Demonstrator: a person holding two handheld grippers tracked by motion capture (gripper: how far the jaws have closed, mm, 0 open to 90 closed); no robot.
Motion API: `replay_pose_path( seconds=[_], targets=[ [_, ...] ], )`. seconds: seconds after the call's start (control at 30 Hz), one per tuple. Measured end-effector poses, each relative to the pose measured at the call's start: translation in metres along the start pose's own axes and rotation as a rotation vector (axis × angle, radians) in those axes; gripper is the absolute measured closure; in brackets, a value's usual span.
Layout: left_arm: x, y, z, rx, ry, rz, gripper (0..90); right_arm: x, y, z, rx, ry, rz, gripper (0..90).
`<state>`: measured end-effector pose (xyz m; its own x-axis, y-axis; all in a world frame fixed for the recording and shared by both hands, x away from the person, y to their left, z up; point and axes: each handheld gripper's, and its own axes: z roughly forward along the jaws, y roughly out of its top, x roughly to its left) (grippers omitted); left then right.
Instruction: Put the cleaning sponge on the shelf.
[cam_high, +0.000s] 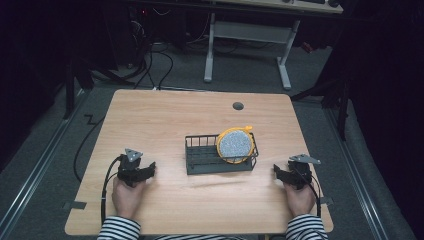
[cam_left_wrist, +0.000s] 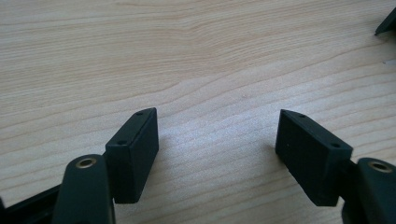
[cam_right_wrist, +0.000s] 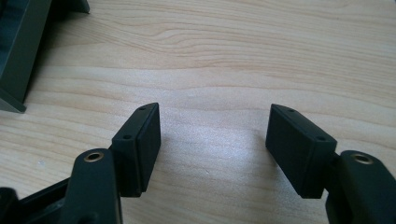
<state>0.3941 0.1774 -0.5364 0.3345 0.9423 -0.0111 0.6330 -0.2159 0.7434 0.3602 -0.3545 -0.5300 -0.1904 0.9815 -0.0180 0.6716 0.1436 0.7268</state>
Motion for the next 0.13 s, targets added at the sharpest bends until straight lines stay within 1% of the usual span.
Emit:
replay_pose_path(
  seconds=[0.13],
  targets=[
    [0.0000, 0.0000, -0.0001, 0.000, 0.001, -0.001, 30.7, -0.0001, 0.0000, 0.0000, -0.001, 0.000, -0.003, 35.4]
  ],
)
